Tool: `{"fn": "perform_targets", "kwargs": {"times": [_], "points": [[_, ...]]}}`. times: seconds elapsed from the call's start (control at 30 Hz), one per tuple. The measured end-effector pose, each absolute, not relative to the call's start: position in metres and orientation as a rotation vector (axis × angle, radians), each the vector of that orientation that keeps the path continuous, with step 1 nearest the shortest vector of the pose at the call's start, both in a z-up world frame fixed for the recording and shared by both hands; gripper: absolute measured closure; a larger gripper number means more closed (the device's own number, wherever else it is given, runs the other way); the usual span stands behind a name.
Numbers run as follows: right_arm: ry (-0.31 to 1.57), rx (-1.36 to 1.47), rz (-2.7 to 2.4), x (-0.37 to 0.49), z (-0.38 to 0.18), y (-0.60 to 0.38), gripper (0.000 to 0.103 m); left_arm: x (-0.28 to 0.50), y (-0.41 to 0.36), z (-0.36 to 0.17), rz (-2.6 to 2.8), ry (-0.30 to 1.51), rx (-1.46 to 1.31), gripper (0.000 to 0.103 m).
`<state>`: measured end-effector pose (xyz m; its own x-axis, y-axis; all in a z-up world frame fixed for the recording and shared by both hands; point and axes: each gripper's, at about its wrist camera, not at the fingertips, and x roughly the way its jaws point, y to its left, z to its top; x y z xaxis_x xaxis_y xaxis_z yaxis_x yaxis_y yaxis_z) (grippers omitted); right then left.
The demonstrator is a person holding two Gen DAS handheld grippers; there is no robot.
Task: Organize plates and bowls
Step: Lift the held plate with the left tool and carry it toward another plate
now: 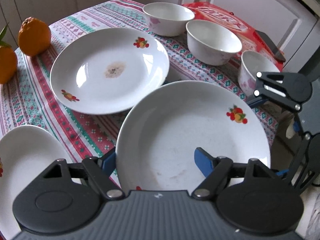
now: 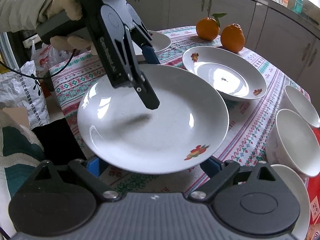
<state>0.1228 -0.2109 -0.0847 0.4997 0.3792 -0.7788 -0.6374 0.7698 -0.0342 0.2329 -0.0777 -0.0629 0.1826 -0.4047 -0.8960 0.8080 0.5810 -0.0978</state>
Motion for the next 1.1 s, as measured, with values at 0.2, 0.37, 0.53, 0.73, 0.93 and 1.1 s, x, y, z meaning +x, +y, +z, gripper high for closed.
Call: {"fn": "perform_targets", "kwargs": {"times": [0.2, 0.37, 0.53, 0.73, 0.93, 1.1], "points": [[0.84, -0.316, 0.64, 0.125, -0.081, -0.213, 0.005, 0.235, -0.076, -0.058, -0.894, 1.079, 0.443, 0.024], [0.835, -0.311, 0.647, 0.128, -0.077, -0.214, 0.005, 0.236, -0.075, -0.054, -0.888, 1.075, 0.444, 0.024], [0.831, -0.305, 0.661, 0.134, -0.07, -0.213, 0.005, 0.239, -0.069, -0.048, -0.88, 1.068, 0.433, 0.024], [0.823, -0.317, 0.68, 0.144, -0.063, -0.206, 0.005, 0.244, -0.056, -0.042, -0.858, 1.066, 0.407, 0.024], [0.812, -0.313, 0.7, 0.156, -0.058, -0.199, 0.005, 0.249, -0.043, -0.033, -0.832, 1.051, 0.389, 0.024], [0.8, -0.318, 0.72, 0.168, -0.052, -0.189, 0.005, 0.254, -0.03, -0.024, -0.806, 1.033, 0.381, 0.023]]}}
